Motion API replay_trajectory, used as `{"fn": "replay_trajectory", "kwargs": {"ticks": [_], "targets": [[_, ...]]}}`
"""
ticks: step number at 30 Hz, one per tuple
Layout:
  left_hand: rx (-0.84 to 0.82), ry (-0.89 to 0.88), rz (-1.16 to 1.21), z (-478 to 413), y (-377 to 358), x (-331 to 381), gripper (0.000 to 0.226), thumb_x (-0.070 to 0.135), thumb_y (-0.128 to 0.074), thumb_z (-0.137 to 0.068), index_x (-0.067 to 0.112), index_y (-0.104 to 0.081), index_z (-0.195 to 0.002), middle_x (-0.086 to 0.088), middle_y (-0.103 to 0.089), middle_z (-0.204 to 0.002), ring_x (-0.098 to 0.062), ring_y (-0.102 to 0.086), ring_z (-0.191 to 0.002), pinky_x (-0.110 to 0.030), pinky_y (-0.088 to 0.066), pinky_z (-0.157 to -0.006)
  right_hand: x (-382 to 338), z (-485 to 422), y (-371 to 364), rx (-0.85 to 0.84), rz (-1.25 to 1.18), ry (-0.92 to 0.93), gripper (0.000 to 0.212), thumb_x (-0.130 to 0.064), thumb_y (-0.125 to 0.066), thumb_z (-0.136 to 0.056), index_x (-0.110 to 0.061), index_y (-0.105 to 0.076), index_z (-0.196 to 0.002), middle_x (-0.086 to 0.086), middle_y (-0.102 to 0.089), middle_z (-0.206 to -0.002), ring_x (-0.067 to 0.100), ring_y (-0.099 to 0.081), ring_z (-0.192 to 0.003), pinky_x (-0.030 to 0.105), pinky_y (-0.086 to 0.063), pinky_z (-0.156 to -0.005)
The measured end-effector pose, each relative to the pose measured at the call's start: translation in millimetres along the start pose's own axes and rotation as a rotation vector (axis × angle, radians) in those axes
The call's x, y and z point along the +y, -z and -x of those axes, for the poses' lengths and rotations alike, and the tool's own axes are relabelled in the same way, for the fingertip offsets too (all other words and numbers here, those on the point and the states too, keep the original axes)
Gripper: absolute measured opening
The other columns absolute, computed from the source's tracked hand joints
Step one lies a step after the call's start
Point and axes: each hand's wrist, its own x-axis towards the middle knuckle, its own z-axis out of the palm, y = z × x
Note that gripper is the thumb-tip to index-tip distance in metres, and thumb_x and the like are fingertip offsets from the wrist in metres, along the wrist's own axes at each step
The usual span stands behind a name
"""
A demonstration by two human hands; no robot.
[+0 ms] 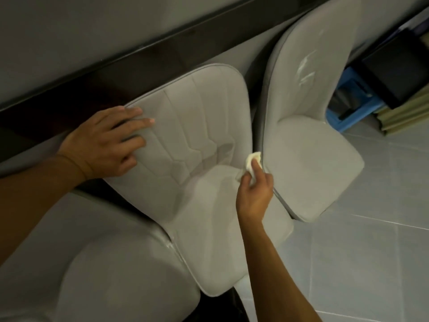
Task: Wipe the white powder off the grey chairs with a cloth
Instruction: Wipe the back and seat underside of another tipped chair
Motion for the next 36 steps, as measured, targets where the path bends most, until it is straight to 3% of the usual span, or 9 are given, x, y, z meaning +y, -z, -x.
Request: {"fn": "replay_trajectory", "kwargs": {"ticks": [5,8,10,16,21,26,29,33,36], "targets": [[-0.117,0.106,0.079,-8,20,10,0.030,0.024,-0.049,-0.082,0.010,-0.074,-0.092,-0.016,-0.061,-0.137,-0.041,-0.050,-0.132,-0.050,-0.032,-0.113,-17,2,44,-0.120,0.060,0.074,0.034,-0.015,-0.058,-0.100,-0.022,-0.062,-0.132,-0.002,-0.052,-0.109,0.000,-0.054,-0.095,0.008,-0.039,-0.090],[-0.211,0.157,0.048,-28,33,22,0.032,0.028,-0.052,-0.079,0.011,-0.072,-0.096,-0.016,-0.062,-0.124,-0.041,-0.055,-0.116,-0.052,-0.038,-0.099,-41,-13,63,-0.160,-0.056,0.103,0.025,-0.011,-0.058,-0.100,-0.025,-0.060,-0.120,-0.009,-0.051,-0.098,-0.012,-0.057,-0.090,-0.002,-0.039,-0.078],[-0.268,0.189,0.057,-53,41,27,0.035,0.031,-0.051,-0.079,0.014,-0.071,-0.102,-0.013,-0.061,-0.118,-0.036,-0.056,-0.106,-0.048,-0.040,-0.092,-53,-25,75,-0.177,0.034,0.196,0.032,-0.015,-0.058,-0.100,-0.027,-0.059,-0.130,-0.009,-0.049,-0.102,-0.004,-0.056,-0.092,-0.004,-0.037,-0.078],[-0.296,0.286,0.093,-171,34,44,0.048,0.036,-0.046,-0.079,0.021,-0.066,-0.119,-0.009,-0.060,-0.119,-0.032,-0.056,-0.101,-0.043,-0.044,-0.084,-34,-108,106,-0.159,0.169,0.412,0.047,-0.022,-0.058,-0.099,-0.026,-0.050,-0.145,-0.004,-0.050,-0.117,0.009,-0.053,-0.099,0.019,-0.050,-0.088],[-0.233,0.411,0.199,-284,-9,64,0.046,0.020,-0.065,-0.082,0.016,-0.061,-0.129,-0.014,-0.053,-0.131,-0.034,-0.053,-0.111,-0.047,-0.052,-0.084,-8,-188,117,-0.257,0.130,0.420,0.047,-0.020,-0.058,-0.098,-0.024,-0.050,-0.144,-0.001,-0.051,-0.114,0.014,-0.056,-0.096,0.028,-0.054,-0.085],[-0.239,0.411,0.187,-366,-41,62,0.059,0.018,-0.069,-0.082,0.014,-0.052,-0.138,-0.019,-0.041,-0.147,-0.040,-0.045,-0.128,-0.054,-0.051,-0.094,-4,-257,123,-0.406,0.093,0.470,0.044,-0.020,-0.053,-0.098,-0.034,-0.051,-0.140,-0.006,-0.049,-0.116,0.011,-0.054,-0.099,0.016,-0.042,-0.083],[-0.273,0.309,0.109,-407,-56,51,0.061,0.024,-0.064,-0.084,0.011,-0.047,-0.142,-0.021,-0.037,-0.150,-0.040,-0.036,-0.139,-0.055,-0.043,-0.110,-16,-292,117,-0.394,-0.030,0.462,0.040,-0.014,-0.056,-0.098,-0.031,-0.057,-0.134,-0.020,-0.046,-0.103,0.002,-0.054,-0.087,0.016,-0.044,-0.077],[-0.302,0.230,0.029,-429,-80,43,0.057,0.031,-0.052,-0.090,0.005,-0.047,-0.141,-0.022,-0.041,-0.150,-0.039,-0.034,-0.145,-0.054,-0.040,-0.114,-46,-334,101,-0.302,0.003,0.604,0.048,-0.016,-0.055,-0.095,-0.024,-0.052,-0.142,-0.005,-0.046,-0.107,0.013,-0.052,-0.086,0.031,-0.052,-0.075],[-0.192,0.256,0.050,-424,-93,44,0.049,0.034,-0.048,-0.087,0.007,-0.055,-0.127,-0.020,-0.046,-0.146,-0.037,-0.036,-0.143,-0.053,-0.043,-0.109,-76,-359,84,-0.242,-0.046,0.710,0.047,-0.014,-0.058,-0.096,-0.018,-0.053,-0.143,0.001,-0.049,-0.108,0.013,-0.050,-0.091,0.029,-0.050,-0.079]]}}
